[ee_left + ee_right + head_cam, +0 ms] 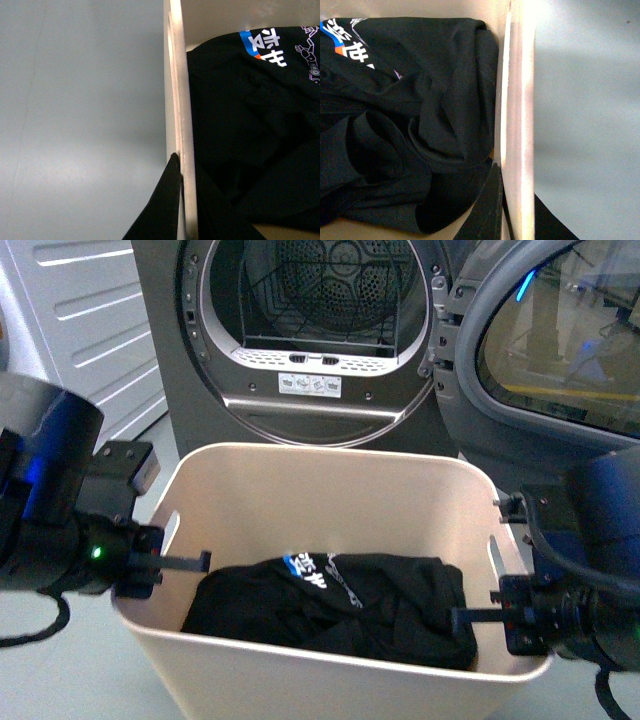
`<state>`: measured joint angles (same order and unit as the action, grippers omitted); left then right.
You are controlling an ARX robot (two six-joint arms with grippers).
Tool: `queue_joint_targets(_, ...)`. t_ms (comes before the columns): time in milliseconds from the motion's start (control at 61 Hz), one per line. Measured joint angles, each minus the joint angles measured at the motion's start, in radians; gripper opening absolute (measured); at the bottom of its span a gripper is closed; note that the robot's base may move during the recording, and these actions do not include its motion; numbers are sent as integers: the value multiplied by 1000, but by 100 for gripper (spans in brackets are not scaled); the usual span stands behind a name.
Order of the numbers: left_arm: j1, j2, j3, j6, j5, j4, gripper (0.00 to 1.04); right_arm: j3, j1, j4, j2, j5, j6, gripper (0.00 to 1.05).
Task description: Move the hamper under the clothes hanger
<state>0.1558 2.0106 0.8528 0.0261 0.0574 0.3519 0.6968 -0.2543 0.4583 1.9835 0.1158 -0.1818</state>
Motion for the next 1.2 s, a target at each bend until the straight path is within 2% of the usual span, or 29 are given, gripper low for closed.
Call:
queue_joint_targets(475,29,-240,-277,64,-42,38,4,-332,-7,191,-193,-39,-40,3)
queue_joint_targets(622,25,-248,-329,74,-48,69,4,-366,-19,212,-196,-42,-51,3)
queue_joint_targets(1196,8,-255,-338,79,-42,75,4,-360,-33,220,-196,-52,-52,3)
